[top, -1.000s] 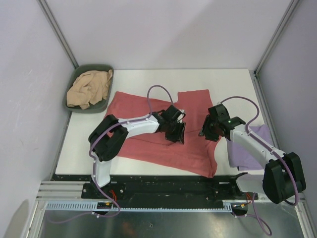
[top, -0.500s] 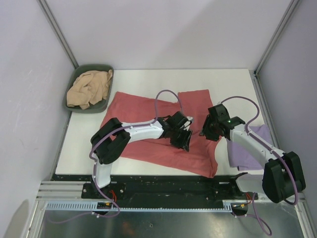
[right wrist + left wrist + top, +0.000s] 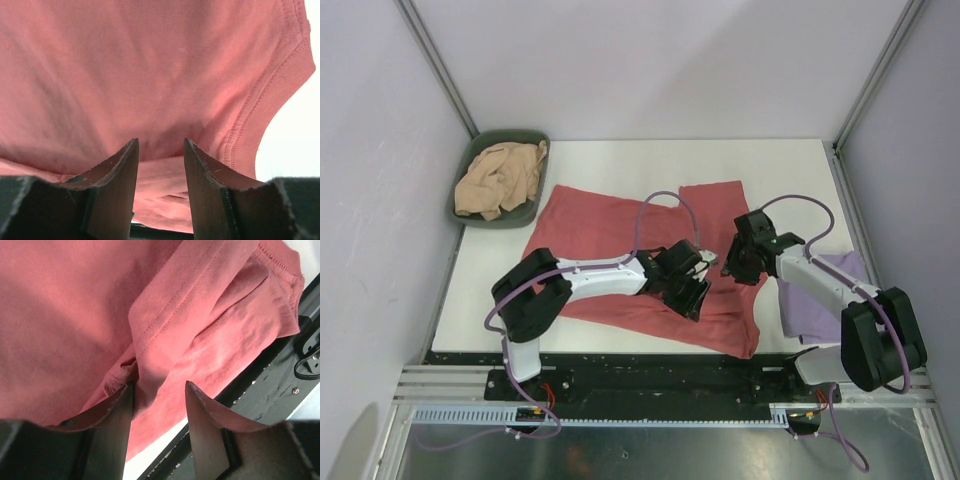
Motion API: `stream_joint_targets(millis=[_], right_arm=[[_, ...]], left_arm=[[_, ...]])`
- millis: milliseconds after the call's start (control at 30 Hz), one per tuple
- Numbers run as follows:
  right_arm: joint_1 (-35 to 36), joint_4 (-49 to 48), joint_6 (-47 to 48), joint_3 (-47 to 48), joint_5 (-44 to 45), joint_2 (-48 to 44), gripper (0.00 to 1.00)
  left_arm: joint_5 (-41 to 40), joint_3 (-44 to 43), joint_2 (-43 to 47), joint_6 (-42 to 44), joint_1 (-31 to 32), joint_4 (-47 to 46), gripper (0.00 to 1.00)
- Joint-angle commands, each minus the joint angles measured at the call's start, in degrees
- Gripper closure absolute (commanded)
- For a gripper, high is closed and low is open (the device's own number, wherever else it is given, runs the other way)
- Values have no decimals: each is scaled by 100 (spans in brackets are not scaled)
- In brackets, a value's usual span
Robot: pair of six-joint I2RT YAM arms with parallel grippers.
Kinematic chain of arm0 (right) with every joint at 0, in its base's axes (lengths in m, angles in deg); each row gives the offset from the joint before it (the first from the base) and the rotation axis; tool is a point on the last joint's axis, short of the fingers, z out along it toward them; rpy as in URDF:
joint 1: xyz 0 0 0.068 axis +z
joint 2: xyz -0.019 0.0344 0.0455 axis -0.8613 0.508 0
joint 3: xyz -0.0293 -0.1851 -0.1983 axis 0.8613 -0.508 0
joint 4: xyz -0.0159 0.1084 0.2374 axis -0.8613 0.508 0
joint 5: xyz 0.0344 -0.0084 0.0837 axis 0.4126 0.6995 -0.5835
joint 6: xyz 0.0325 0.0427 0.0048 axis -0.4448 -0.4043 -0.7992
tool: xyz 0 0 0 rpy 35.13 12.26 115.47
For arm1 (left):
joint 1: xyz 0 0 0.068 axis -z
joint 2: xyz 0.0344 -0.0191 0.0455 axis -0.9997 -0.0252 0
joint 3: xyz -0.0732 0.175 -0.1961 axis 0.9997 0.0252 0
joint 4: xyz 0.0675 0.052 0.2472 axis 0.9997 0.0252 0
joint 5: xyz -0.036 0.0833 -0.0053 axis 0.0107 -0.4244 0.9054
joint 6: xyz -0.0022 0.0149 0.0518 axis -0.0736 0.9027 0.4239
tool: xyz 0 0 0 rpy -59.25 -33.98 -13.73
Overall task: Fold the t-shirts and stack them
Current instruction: Fold the flattened tshirt in 1/3 of the way
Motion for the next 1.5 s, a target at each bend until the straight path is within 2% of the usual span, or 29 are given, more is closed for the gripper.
stream_joint_targets(millis=[0,200,467,667,833,1033,1233,1467], right_arm=[[69,-50,113,205,285,84,54],[298,73,-37,-98,322,-266,54],[639,14,-450,-1079,113,-831,54],[842,97,-658,-1519,105,-1304,58],[986,349,-819,-1688,196,-1702,67],[1062,483,-950,-1892,199,-2106,74],[1137,543,-1046,-1989,272,-2261,77],[850,630,-980,-1886,390,-2636,76]], left_arm=[[-214,118,387,277,31,-71,50],[-360,94,571,223,26,-162,50],[-142,136,765,121,-60,-294,49],[-153,315,893,-92,-252,-465,50],[-251,324,740,-286,-512,-589,51],[-140,-78,96,-363,-583,-632,51],[210,-341,-352,-389,-574,-660,53],[245,-43,112,-152,-417,-668,55]])
